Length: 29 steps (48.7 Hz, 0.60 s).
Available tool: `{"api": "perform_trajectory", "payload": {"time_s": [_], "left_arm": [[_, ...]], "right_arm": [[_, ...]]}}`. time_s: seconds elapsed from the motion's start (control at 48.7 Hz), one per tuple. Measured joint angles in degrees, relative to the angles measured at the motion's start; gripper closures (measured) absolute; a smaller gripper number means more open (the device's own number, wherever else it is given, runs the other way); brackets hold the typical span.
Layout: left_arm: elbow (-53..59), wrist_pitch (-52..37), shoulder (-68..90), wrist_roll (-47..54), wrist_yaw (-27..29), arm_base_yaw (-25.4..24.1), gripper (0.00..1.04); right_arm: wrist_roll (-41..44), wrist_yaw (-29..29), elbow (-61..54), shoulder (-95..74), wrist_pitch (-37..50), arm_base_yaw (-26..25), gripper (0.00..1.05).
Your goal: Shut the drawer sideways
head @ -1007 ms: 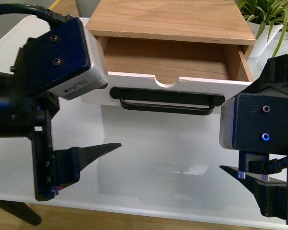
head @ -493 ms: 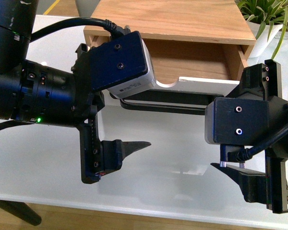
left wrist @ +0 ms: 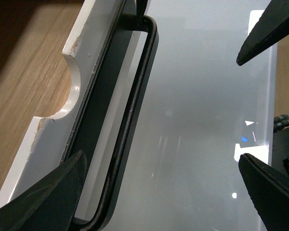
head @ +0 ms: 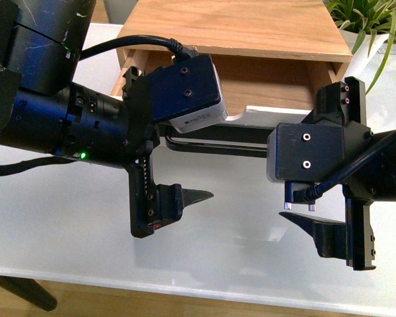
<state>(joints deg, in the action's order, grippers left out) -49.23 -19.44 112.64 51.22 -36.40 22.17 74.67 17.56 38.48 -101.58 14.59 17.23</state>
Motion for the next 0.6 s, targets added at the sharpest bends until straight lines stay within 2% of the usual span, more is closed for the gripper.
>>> {"api": "perform_trajectory", "payload": {"time_s": [0.596], "left_arm": [[-2.54, 0.76, 2.84, -0.09, 0.22, -0.52, 0.09]], "right_arm": [[-0.09, -0.79, 1.86, -3.13, 1.46, 0.35, 0.09]]}}
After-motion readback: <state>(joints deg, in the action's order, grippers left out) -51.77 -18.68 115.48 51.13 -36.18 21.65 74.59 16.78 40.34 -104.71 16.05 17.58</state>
